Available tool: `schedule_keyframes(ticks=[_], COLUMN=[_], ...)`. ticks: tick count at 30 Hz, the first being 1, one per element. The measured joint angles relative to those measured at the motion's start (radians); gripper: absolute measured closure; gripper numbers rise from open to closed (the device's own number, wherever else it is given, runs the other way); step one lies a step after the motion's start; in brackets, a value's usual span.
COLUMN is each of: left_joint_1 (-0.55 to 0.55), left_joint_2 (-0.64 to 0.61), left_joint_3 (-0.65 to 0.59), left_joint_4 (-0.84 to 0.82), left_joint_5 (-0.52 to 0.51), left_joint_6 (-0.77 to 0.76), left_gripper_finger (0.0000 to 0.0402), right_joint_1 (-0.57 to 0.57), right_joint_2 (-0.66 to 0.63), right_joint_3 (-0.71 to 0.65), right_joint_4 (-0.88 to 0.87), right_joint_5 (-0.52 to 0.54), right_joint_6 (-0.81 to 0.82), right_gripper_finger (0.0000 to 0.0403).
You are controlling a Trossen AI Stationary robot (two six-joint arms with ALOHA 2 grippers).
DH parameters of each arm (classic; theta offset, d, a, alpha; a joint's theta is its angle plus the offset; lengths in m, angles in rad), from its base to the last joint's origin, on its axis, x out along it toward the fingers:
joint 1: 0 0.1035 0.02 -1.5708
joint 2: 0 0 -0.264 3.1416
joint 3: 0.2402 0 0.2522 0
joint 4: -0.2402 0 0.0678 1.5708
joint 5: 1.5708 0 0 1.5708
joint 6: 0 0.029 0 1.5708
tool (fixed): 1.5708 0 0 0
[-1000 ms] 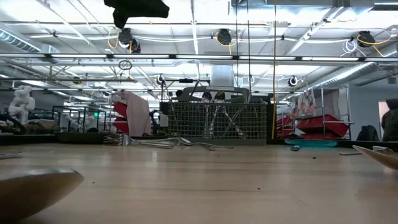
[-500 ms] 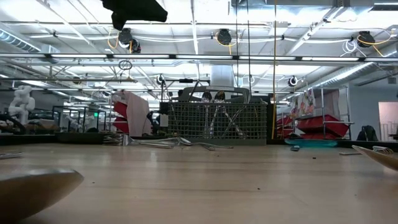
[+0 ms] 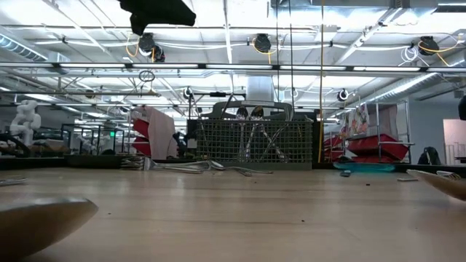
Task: Sort silverware
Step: Put the knife into the silverware basket
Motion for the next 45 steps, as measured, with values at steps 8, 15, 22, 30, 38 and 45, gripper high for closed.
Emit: schedule_keyframes(ticks=[8, 15, 22, 30, 38, 45], left_joint_1=[0.000, 0.000, 0.000, 0.000, -0.001, -0.001], left_joint_2=[0.000, 0.000, 0.000, 0.000, 0.000, 0.000], left_joint_3=[0.000, 0.000, 0.000, 0.000, 0.000, 0.000], left_joint_4=[0.037, 0.068, 0.072, 0.073, 0.074, 0.074], left_joint_5=[-0.001, -0.001, -0.001, -0.001, -0.001, -0.001], left_joint_6=[0.000, 0.000, 0.000, 0.000, -0.002, -0.003], left_gripper_finger=[0.0349, 0.0350, 0.0349, 0.0350, 0.0350, 0.0350], right_joint_1=[-0.002, -0.015, -0.081, -0.200, -0.276, -0.325], right_joint_2=[-0.003, -0.007, -0.007, 0.036, 0.125, 0.154], right_joint_3=[0.106, 0.182, 0.186, 0.186, 0.186, 0.216], right_joint_4=[-0.143, -0.279, -0.309, -0.315, -0.438, -0.627], right_joint_5=[0.165, 0.253, 0.333, 0.356, 0.324, 0.355], right_joint_6=[0.262, 0.379, 0.390, 0.314, 0.173, 0.105], right_gripper_finger=[0.0402, 0.0402, 0.0402, 0.0402, 0.0403, 0.0403])
